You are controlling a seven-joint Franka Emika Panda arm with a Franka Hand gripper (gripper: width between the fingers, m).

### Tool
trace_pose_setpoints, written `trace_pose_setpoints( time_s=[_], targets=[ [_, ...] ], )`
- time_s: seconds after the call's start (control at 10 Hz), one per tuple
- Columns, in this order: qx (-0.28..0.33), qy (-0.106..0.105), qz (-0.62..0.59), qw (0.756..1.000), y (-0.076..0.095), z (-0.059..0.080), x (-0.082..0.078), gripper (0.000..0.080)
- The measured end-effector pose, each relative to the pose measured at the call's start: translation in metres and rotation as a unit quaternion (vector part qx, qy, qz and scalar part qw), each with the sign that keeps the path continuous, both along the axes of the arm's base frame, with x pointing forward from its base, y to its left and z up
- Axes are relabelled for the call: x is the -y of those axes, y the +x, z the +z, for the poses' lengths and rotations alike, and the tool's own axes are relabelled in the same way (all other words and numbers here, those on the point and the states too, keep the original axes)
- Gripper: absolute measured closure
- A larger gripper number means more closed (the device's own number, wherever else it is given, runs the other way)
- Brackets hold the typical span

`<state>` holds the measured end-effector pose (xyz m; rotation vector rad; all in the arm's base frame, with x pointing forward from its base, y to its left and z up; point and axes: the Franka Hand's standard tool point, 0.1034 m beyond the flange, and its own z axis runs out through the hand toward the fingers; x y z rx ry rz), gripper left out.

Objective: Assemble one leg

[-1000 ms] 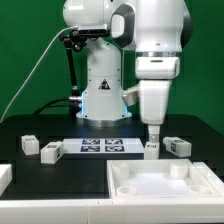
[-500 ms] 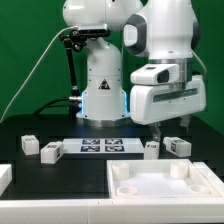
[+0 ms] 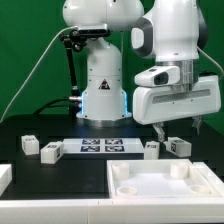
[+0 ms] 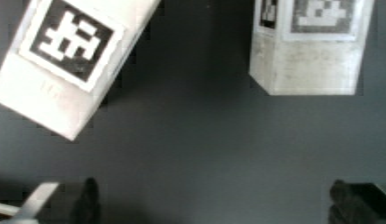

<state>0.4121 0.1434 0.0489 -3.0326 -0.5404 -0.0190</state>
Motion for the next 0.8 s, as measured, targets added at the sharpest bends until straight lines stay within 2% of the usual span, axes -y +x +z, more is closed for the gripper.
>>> trace_pose_setpoints(
  time_s=[0.1, 0.2, 0.3, 0.4, 0.5, 0.6, 0.7, 0.8],
  targets=[
    [0.005, 0.002, -0.003, 1.000, -0.004, -0.002, -0.005, 0.0151],
    [-0.036, -0.013, -0.003, 0.999, -0.022, -0.006, -0.015, 0.0151],
    [-0.086, -0.033, 0.008, 0.996, -0.030, -0.004, -0.021, 0.0151],
    [-0.105, -0.042, 0.005, 0.994, -0.030, -0.004, -0.025, 0.0151],
    [-0.146, -0.057, 0.006, 0.988, -0.038, -0.010, -0.021, 0.0151],
    [-0.169, -0.063, 0.005, 0.984, -0.038, -0.015, -0.020, 0.0151],
    [-0.215, -0.079, 0.007, 0.973, -0.044, -0.017, -0.017, 0.0151],
    [-0.251, -0.089, 0.007, 0.964, -0.042, -0.019, -0.017, 0.0151]
  ],
)
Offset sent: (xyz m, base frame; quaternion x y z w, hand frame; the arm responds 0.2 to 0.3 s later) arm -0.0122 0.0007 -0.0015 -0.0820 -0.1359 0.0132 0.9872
